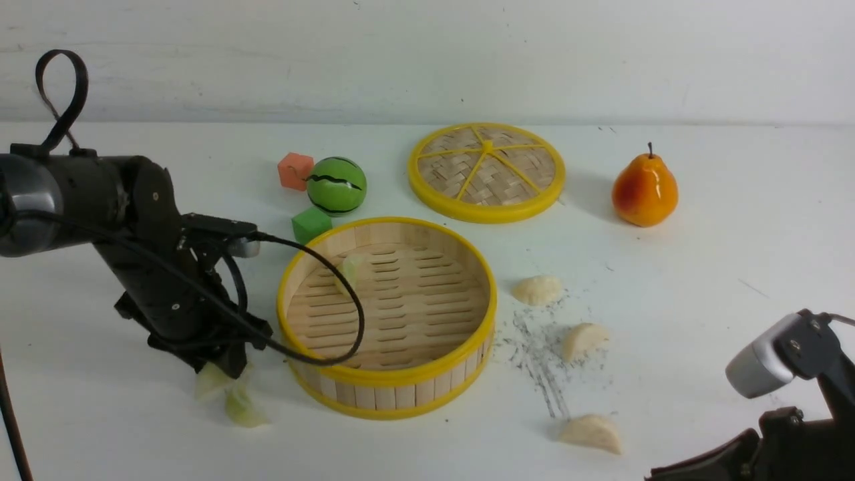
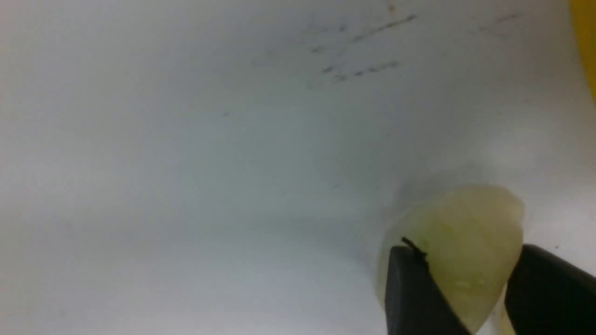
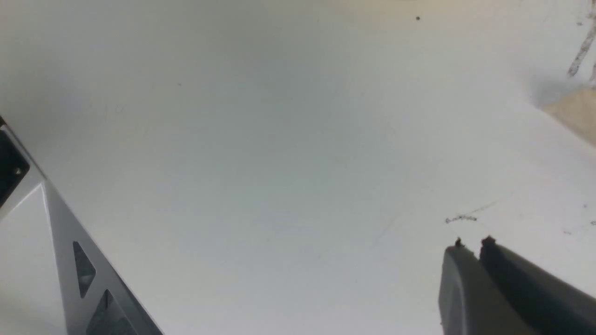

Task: Put the dumplings into the steamer on the white table.
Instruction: 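Reach for and grasp a dumpling on the table with the left gripper, then place the dumpling into the bamboo steamer basket with the left gripper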

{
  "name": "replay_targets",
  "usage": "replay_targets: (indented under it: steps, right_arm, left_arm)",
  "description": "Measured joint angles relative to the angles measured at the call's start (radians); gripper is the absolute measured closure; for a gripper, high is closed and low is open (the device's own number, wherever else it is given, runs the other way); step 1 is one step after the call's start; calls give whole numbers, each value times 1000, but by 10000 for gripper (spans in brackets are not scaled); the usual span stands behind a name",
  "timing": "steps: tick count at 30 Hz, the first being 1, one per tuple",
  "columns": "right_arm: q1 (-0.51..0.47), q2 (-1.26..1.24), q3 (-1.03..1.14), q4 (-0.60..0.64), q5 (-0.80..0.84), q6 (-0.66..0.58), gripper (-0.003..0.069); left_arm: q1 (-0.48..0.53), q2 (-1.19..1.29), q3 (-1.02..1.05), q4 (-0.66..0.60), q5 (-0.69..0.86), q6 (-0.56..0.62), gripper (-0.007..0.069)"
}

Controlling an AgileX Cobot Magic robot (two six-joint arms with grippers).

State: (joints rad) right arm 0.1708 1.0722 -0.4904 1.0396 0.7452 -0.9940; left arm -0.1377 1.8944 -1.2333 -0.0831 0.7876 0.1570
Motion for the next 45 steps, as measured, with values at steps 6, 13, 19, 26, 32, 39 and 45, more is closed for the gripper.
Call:
replay_targets:
  steps: [6,13,19,26,32,39,45]
  right_arm:
    - [0,0,0,0,0,0,603]
    - [0,0,0,0,0,0,596]
    - [0,0,0,2,-3,0,594]
    - [0,0,0,4,-10,0,594]
    - [0,0,0,4,-10,0,594]
    - [0,0,0,5,-8,0,586]
    - [0,0,0,12,1,-1,582]
  left_arm:
    - [2,-54,-13,58,34,-173,433]
    - [2,-108,-42,50,38,-208,433]
    - [-7,-138,-172,-235,82,-207,433]
    - [-178,-116,-295,-330,-43,-210,433]
    - [-238,19,-299,-169,-135,-428,433]
    - [-236,96,-299,-127,-195,-511,433]
    - [-237,126,-299,-124,-247,-512,429]
